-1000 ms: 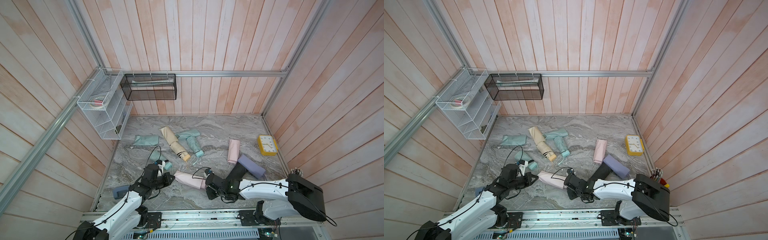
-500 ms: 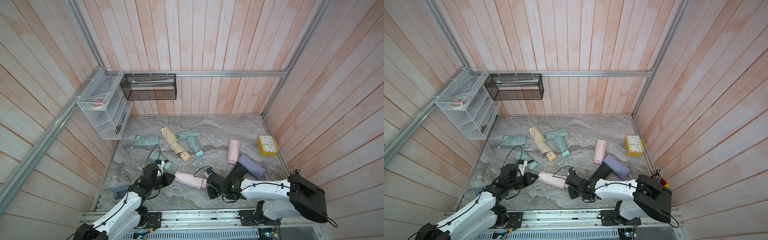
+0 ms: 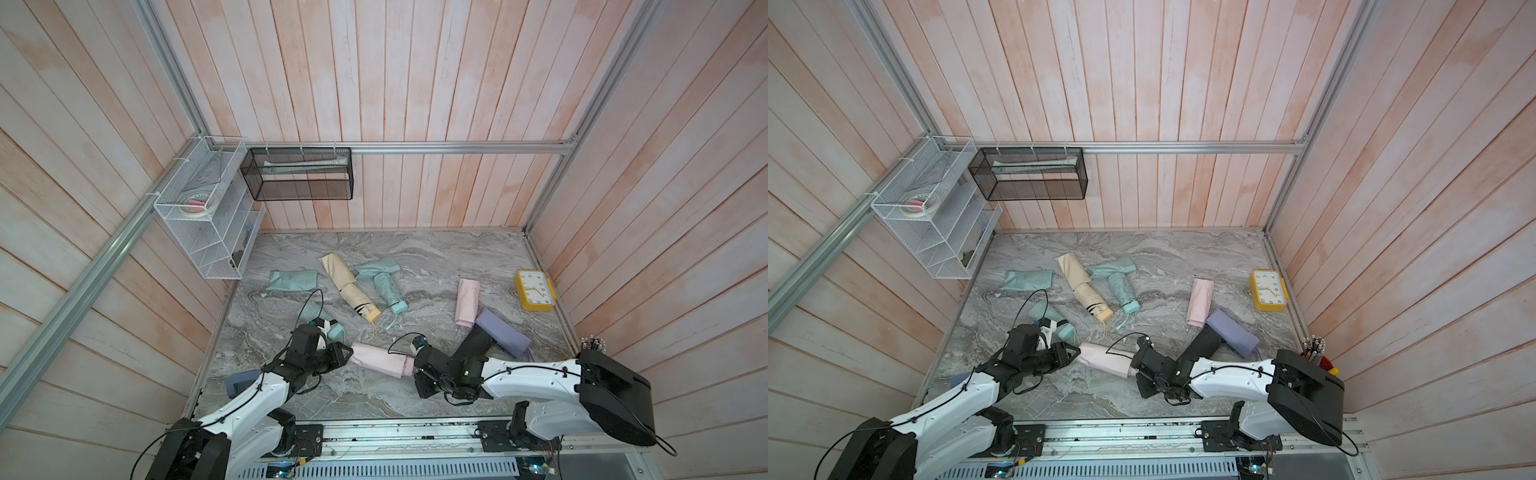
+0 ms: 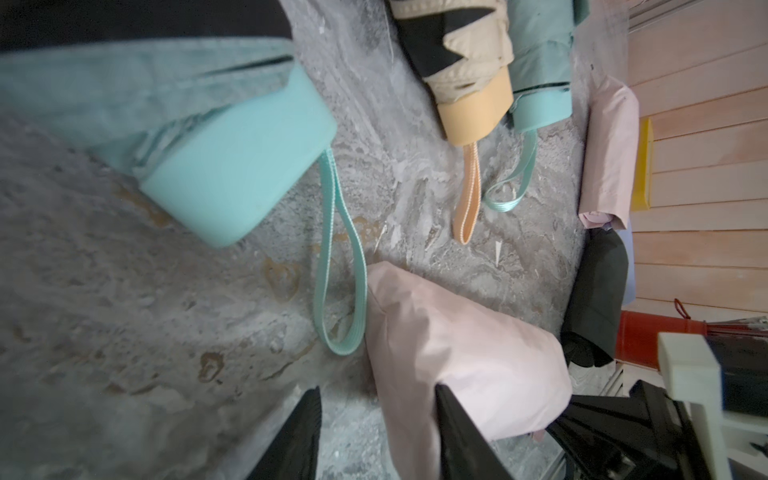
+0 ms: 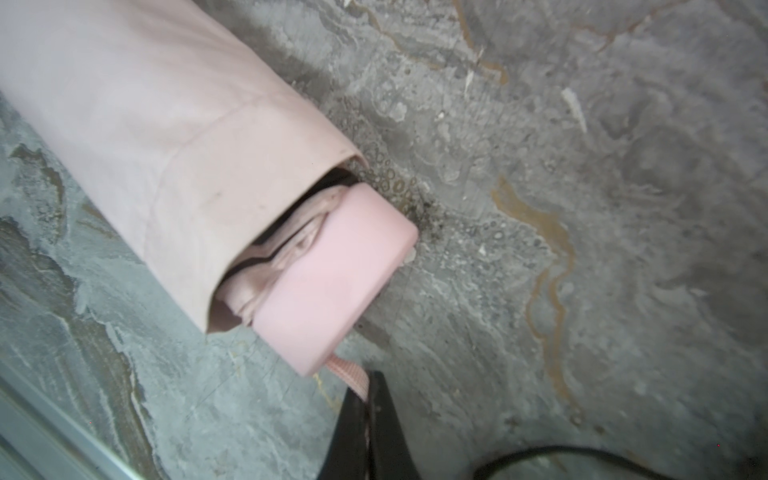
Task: Take umbrellas out of sleeves
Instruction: Take out the umbrella from the umbrella sleeve.
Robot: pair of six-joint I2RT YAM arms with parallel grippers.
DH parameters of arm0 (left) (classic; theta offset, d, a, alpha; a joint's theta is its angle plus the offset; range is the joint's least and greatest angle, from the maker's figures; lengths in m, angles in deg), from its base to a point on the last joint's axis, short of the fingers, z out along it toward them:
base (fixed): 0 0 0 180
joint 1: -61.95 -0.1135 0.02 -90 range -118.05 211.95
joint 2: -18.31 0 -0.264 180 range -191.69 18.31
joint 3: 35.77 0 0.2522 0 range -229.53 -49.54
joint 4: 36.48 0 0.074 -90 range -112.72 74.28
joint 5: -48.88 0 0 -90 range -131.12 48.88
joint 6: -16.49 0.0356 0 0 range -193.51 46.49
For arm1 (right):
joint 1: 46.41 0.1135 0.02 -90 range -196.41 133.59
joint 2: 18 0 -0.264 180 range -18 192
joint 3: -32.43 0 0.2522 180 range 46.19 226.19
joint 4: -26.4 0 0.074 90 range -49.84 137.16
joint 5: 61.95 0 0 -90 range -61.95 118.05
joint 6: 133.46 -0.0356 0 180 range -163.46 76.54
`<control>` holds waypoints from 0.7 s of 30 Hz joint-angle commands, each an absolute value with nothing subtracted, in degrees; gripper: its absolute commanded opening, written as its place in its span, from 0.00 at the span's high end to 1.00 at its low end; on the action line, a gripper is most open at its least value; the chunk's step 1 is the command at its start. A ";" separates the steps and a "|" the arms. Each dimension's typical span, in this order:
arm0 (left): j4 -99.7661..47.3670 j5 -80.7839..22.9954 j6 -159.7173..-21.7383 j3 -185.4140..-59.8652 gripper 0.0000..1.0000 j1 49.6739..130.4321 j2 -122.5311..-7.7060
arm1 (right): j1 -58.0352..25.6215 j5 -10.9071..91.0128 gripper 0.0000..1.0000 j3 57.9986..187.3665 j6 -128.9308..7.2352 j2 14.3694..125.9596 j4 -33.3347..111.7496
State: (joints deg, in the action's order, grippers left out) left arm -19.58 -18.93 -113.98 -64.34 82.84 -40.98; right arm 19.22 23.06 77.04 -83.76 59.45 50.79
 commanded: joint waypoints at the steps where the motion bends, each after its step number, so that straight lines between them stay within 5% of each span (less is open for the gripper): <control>1: -24.69 -17.98 -113.12 -66.29 0.54 82.52 -43.60 | 18.99 23.84 1.00 75.28 -83.54 60.13 53.30; 21: -31.54 -15.21 -115.41 -66.94 0.53 82.52 -49.52 | 19.06 24.11 1.00 77.13 -82.57 61.19 54.02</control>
